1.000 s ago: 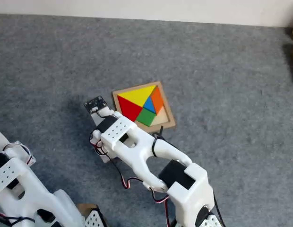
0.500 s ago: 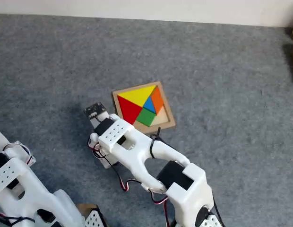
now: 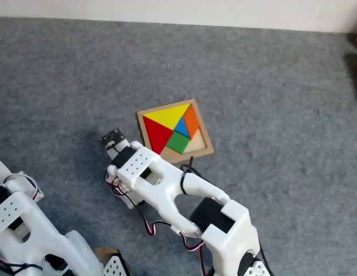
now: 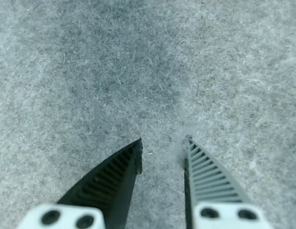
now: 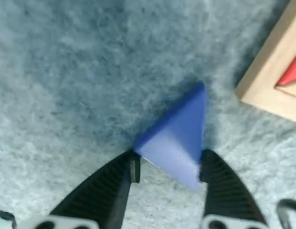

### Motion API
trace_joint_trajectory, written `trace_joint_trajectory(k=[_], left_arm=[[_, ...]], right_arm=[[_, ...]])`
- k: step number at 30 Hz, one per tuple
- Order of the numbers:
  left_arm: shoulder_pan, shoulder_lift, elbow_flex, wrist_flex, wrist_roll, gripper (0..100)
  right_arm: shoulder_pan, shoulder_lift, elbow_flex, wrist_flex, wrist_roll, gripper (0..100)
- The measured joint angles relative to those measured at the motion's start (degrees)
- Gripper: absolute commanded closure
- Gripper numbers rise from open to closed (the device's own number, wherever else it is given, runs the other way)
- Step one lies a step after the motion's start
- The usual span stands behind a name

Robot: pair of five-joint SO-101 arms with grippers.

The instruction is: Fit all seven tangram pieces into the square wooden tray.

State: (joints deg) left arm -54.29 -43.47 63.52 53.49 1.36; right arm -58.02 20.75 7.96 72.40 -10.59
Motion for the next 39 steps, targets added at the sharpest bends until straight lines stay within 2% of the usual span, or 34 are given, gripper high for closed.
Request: trace_joint_trajectory(k=[9,16,27,33,39], left_arm=[[0.0,0.0,0.0,0.0,0.0,85],[0.0,0.0,0.0,0.0,0.0,85],[0.0,0.0,0.0,0.0,0.0,85],[0.0,0.0,0.0,0.0,0.0,85],[0.0,0.0,0.0,0.0,0.0,85]], right_arm=[[1.1,0.0,0.0,-0.2,0.4,83.7],[1.6,0.0,-0.1,-0.3,0.4,71.0],[1.7,1.2,-5.3,-0.3,0.5,71.0],[1.7,1.2,-5.3,-0.4,-2.3,71.0],[1.7,1.2,-5.3,-4.5,-2.7,71.0]])
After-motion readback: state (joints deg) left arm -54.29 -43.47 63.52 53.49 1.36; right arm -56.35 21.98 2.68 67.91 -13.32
